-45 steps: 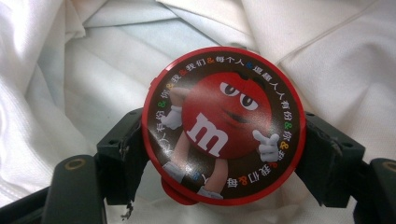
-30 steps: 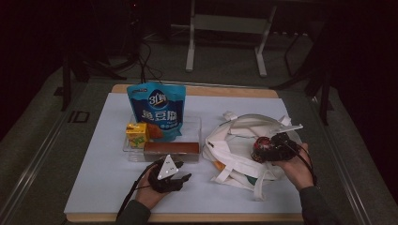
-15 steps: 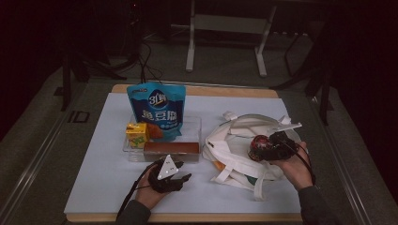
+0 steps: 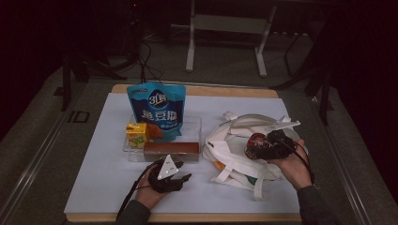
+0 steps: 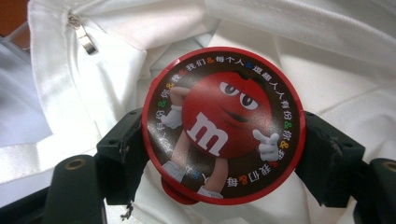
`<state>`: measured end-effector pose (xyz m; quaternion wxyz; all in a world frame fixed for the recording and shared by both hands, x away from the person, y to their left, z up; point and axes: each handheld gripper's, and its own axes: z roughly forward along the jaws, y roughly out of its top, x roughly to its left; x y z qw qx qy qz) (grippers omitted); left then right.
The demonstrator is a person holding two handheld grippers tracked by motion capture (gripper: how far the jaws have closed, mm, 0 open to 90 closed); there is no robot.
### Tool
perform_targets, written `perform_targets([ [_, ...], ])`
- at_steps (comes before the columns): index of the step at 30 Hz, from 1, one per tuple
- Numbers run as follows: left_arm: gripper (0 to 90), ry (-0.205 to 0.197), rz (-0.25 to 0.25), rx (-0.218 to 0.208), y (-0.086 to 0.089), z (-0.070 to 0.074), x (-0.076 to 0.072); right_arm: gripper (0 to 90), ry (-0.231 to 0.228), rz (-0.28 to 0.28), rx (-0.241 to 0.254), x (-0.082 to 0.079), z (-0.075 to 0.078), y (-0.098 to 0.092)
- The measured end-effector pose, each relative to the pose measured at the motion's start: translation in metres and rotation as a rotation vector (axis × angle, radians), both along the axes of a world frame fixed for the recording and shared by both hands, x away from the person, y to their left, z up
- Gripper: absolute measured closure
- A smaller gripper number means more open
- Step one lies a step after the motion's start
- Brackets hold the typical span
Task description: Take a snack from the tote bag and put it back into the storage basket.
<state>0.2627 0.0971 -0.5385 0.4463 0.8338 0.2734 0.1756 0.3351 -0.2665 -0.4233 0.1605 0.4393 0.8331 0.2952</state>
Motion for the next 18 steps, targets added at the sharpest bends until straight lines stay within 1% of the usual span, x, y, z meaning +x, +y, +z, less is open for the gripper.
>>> perform_targets([
  [18, 46.0, -0.001, 0.0, 0.002, 0.0, 0.0, 0.0, 25.6, -0.018, 0.029, 0.006, -0.003, 0.012, 0.01],
])
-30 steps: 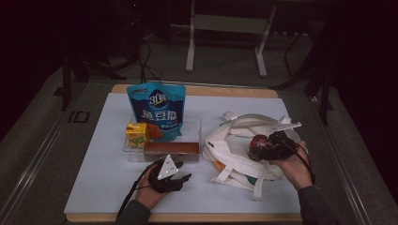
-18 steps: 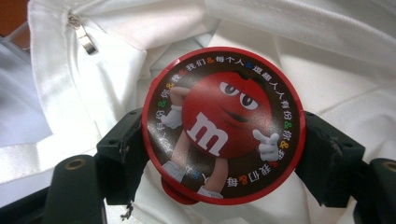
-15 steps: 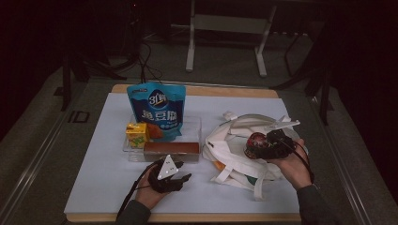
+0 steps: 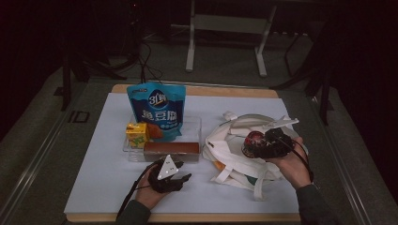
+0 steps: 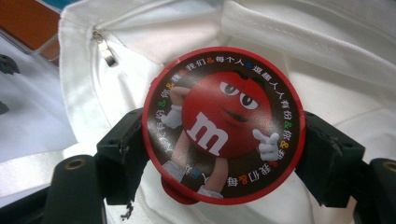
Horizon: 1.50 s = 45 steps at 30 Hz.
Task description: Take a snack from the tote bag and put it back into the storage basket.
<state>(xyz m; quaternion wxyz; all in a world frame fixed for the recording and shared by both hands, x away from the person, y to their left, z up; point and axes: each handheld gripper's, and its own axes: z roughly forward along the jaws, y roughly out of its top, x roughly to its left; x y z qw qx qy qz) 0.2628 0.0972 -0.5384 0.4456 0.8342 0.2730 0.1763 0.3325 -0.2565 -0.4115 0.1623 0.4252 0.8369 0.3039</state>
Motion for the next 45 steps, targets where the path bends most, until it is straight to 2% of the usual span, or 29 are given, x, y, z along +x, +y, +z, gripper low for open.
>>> perform_targets([
  [6, 46.0, 0.0, 0.0, -0.001, 0.0, 0.0, 0.0, 25.6, -0.002, 0.017, 0.017, -0.002, 0.002, 0.005],
  [45, 46.0, 0.0, 0.0, 0.0, 0.0, 0.0, 0.0, 25.6, -0.019, 0.118, 0.016, -0.007, 0.02, 0.046],
])
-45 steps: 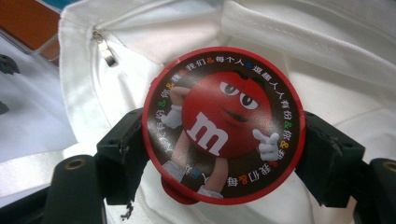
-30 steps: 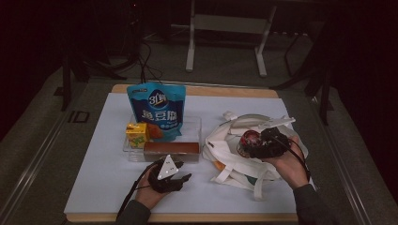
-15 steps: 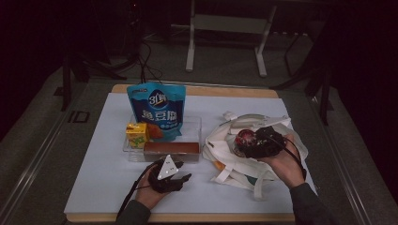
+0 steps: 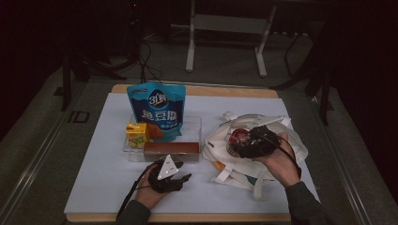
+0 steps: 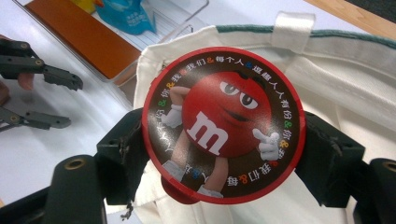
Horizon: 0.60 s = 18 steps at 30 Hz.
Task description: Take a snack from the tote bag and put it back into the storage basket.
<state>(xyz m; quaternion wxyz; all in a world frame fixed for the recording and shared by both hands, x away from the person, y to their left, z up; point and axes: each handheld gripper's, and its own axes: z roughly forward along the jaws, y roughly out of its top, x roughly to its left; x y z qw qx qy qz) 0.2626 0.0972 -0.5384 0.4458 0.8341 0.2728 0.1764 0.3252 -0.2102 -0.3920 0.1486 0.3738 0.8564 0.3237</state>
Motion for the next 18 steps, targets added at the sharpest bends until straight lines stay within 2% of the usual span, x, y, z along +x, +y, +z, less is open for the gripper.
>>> perform_targets([
  [18, 46.0, 0.0, -0.001, 0.0, 0.0, 0.0, 0.0, 25.6, -0.009, 0.047, 0.006, 0.0, 0.006, 0.025],
])
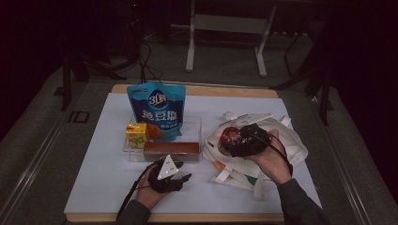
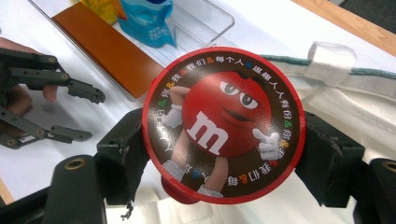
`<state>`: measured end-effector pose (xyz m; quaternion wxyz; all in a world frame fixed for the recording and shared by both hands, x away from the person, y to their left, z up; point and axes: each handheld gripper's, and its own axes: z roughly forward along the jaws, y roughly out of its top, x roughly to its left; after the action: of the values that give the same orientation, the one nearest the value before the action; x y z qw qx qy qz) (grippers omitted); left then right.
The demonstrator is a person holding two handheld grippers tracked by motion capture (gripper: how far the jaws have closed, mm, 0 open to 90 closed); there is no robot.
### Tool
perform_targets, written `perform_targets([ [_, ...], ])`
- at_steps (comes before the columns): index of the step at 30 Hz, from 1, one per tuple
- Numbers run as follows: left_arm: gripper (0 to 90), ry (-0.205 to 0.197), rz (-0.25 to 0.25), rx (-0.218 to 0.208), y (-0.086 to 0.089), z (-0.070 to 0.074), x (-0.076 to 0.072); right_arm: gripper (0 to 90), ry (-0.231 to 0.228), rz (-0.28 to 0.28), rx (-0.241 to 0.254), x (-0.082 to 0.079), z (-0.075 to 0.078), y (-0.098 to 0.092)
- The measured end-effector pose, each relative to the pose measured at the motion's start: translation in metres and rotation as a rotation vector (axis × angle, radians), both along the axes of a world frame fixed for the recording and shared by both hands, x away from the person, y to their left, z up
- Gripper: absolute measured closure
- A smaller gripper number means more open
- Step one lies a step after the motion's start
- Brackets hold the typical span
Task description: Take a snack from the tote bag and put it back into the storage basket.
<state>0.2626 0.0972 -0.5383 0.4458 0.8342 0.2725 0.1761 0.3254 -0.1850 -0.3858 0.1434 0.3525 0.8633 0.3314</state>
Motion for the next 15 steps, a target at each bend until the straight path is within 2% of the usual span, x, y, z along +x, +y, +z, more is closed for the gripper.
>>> perform_targets([
  [15, 46.0, 0.0, -0.001, 0.0, 0.0, 0.0, 0.0, 25.6, -0.009, 0.04, -0.004, -0.001, 0.007, 0.02],
])
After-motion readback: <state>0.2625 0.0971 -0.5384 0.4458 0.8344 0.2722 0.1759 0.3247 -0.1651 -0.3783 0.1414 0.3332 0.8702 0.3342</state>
